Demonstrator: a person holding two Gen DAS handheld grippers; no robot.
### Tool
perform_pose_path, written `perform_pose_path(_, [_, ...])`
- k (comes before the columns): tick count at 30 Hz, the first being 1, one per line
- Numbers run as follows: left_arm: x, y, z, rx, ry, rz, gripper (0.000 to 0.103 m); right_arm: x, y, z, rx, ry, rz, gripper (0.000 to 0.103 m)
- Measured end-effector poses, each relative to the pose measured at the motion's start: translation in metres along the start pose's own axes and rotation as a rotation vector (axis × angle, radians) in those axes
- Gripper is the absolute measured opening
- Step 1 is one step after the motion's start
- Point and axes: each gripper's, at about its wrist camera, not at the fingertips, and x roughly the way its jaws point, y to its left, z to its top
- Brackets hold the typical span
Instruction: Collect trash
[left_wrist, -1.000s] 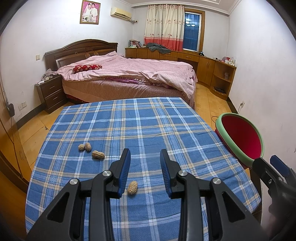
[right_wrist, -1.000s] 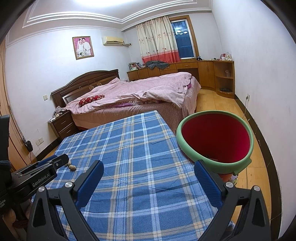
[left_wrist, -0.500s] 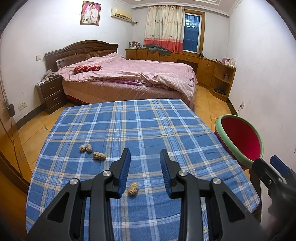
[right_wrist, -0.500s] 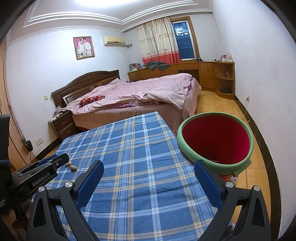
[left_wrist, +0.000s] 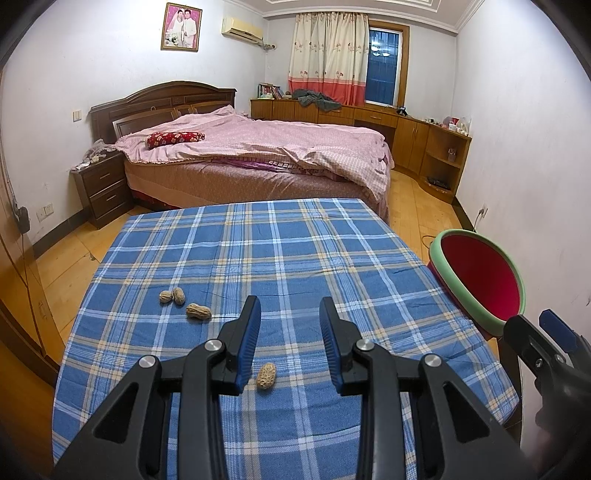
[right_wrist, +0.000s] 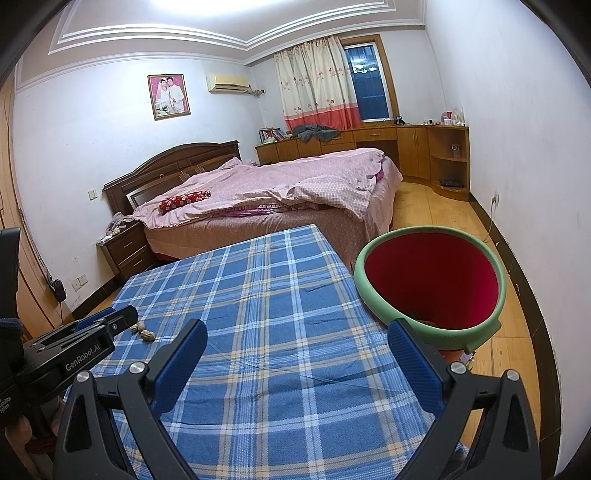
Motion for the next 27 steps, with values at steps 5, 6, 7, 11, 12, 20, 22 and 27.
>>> perform_pose_path(5, [0.0000, 0.0001, 0.0000, 0.000, -0.001, 0.000, 0.033, -0.0001, -0.0002, -0.0002, 0.000, 0.000, 0.000, 0.100])
perform_pose_path(6, [-0.0010, 0.0007, 0.0003, 0.000, -0.002, 0.001, 0.033, 0.0000, -0.0003, -0.0001, 0.001, 0.000, 0.001, 0.100])
perform_pose_path(7, [-0.0010, 0.0009, 0.0000, 0.000, -0.002, 0.000, 0.033, -0.0002, -0.0001, -0.0003, 0.001, 0.000, 0.001, 0.100])
perform_pose_path(11, [-0.0008, 0.0006, 0.0004, 0.001, -0.003, 0.000, 0.033, -0.0001, -0.0008, 0.0003, 0.001, -0.002, 0.000, 0.100])
perform_pose_path(12, [-0.0008, 0.0006, 0.0004, 0.000, -0.003, 0.000, 0.033, 0.0001, -0.0012, 0.0004, 0.001, -0.002, 0.001, 0.100])
perform_pose_path(20, [-0.0071, 0.0028, 0.0051, 0.006, -0.026, 0.010, 0.033, -0.0010, 0.0020, -0.0004, 0.000, -0.005, 0.001, 0.100])
perform_pose_path(22, [-0.0085, 0.0017, 0.0032, 0.007, -0.031, 0.012, 0.033, -0.0009, 0.0026, -0.0008, 0.001, -0.006, 0.002, 0.100])
perform_pose_path(27, [-0.0084, 0.0016, 0.0024, 0.006, -0.036, 0.018, 0.033, -0.0012, 0.0038, -0.0008, 0.001, -0.005, 0.002, 0.100])
